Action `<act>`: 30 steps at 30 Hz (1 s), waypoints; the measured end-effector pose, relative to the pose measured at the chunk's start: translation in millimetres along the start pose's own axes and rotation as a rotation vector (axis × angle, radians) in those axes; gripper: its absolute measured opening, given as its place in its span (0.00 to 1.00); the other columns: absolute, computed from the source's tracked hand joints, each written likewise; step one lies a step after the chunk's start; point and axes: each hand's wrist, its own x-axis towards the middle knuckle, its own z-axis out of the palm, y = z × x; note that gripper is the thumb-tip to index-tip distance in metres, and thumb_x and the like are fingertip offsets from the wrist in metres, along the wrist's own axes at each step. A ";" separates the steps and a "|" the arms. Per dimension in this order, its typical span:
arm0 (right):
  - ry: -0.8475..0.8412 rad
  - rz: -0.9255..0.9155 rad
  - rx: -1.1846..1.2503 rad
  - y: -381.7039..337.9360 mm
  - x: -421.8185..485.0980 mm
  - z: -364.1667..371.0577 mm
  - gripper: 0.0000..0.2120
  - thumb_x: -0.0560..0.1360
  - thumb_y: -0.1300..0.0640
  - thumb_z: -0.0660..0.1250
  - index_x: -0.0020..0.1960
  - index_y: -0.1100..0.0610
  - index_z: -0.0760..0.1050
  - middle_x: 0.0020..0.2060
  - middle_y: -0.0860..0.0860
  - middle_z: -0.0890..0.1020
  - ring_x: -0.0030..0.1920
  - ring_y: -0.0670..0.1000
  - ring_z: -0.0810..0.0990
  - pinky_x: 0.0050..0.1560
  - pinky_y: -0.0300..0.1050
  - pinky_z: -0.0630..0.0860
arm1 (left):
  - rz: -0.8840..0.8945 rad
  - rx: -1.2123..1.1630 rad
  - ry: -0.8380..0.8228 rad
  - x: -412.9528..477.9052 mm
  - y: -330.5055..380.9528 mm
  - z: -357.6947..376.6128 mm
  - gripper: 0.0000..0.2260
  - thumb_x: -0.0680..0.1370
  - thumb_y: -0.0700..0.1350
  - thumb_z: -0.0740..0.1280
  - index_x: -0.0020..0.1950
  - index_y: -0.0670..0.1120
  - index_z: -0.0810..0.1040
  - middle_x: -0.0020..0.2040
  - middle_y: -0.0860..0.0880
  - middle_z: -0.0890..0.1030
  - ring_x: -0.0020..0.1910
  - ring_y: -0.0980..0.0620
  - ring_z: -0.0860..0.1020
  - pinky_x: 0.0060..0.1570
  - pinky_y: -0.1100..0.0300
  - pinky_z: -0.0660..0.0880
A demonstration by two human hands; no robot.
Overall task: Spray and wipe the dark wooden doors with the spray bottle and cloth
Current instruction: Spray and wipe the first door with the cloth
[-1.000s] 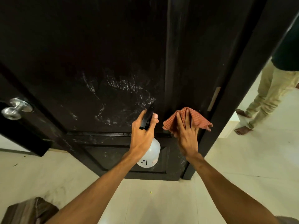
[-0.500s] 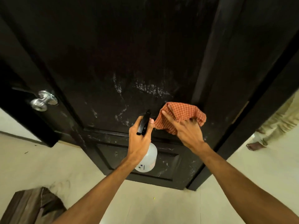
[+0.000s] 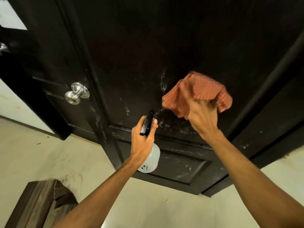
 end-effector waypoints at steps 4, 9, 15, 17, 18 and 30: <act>-0.009 0.138 -0.017 -49.8 15.3 14.7 0.38 0.80 0.53 0.57 0.84 0.50 0.41 0.83 0.52 0.40 0.82 0.61 0.44 0.75 0.72 0.36 | 0.018 -0.002 -0.007 15.4 -14.5 -31.5 0.08 0.84 0.52 0.66 0.52 0.48 0.79 0.41 0.43 0.82 0.32 0.39 0.75 0.32 0.39 0.76; -0.246 -0.033 -0.063 -82.8 -33.0 52.7 0.55 0.66 0.65 0.76 0.84 0.47 0.51 0.72 0.58 0.72 0.62 0.58 0.74 0.45 0.57 0.80 | -0.027 -0.030 -0.056 28.5 -29.9 -66.8 0.08 0.82 0.54 0.66 0.51 0.51 0.79 0.40 0.49 0.83 0.30 0.56 0.76 0.33 0.55 0.75; 0.056 0.264 0.023 -100.5 61.3 19.4 0.38 0.78 0.53 0.55 0.84 0.50 0.44 0.83 0.57 0.47 0.81 0.62 0.49 0.75 0.73 0.43 | -0.040 -0.045 -0.008 33.1 -52.3 -98.5 0.10 0.82 0.54 0.66 0.53 0.49 0.80 0.40 0.50 0.83 0.35 0.53 0.80 0.35 0.56 0.78; 0.009 0.206 0.008 -125.7 55.6 30.6 0.41 0.76 0.57 0.56 0.84 0.50 0.39 0.83 0.53 0.38 0.81 0.59 0.36 0.73 0.71 0.31 | -0.036 -0.061 0.013 34.4 -56.6 -106.9 0.09 0.83 0.51 0.67 0.51 0.47 0.80 0.39 0.49 0.83 0.33 0.55 0.79 0.35 0.56 0.77; -0.058 0.086 -0.005 -138.2 41.4 43.3 0.44 0.75 0.57 0.60 0.84 0.49 0.39 0.83 0.51 0.37 0.82 0.59 0.37 0.74 0.71 0.33 | -0.025 -0.062 0.025 35.8 -58.2 -113.2 0.09 0.84 0.50 0.67 0.50 0.46 0.80 0.38 0.49 0.82 0.32 0.54 0.79 0.34 0.54 0.76; -0.146 -0.269 -0.113 -229.1 76.7 83.6 0.47 0.72 0.60 0.69 0.85 0.53 0.47 0.84 0.52 0.45 0.81 0.58 0.53 0.73 0.66 0.55 | 0.010 -0.003 0.117 53.9 -80.4 -184.8 0.06 0.84 0.51 0.66 0.51 0.51 0.79 0.35 0.49 0.80 0.31 0.54 0.74 0.34 0.56 0.72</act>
